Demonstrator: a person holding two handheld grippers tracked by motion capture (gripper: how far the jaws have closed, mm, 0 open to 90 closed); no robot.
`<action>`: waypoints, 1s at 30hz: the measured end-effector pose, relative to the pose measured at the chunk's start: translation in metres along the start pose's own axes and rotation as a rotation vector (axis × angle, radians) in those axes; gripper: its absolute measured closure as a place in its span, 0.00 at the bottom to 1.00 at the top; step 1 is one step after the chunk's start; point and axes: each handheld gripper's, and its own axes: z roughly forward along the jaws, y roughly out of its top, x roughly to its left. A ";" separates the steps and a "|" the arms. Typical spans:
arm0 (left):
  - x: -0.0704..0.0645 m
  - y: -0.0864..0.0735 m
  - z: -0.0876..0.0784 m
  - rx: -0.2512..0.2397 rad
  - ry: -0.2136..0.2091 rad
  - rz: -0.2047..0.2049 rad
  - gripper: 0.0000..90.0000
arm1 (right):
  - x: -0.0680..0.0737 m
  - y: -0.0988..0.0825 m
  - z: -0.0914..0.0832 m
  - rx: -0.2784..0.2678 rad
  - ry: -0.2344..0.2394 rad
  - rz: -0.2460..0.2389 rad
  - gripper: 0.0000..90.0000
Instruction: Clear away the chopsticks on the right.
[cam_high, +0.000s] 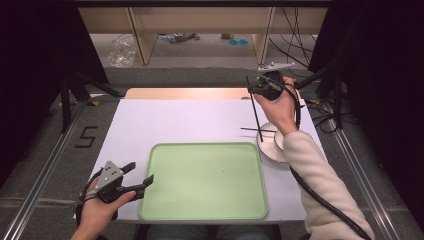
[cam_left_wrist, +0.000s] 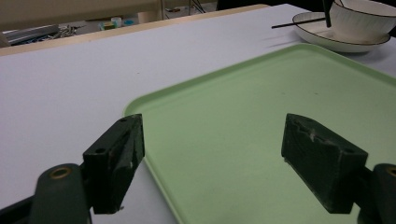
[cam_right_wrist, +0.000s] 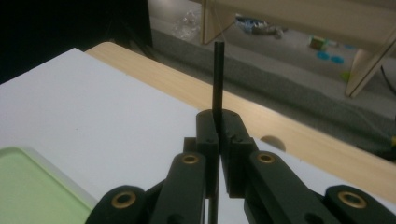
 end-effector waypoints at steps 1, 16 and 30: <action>-0.001 0.000 0.000 0.000 0.000 -0.008 0.24 | 0.000 0.000 -0.001 0.014 0.001 0.016 0.98; 0.000 0.000 0.000 0.001 -0.001 0.000 0.24 | 0.002 -0.012 -0.003 0.182 -0.037 0.225 0.98; -0.001 0.000 0.000 0.002 -0.002 0.000 0.24 | 0.011 -0.027 0.004 0.390 -0.037 0.413 0.98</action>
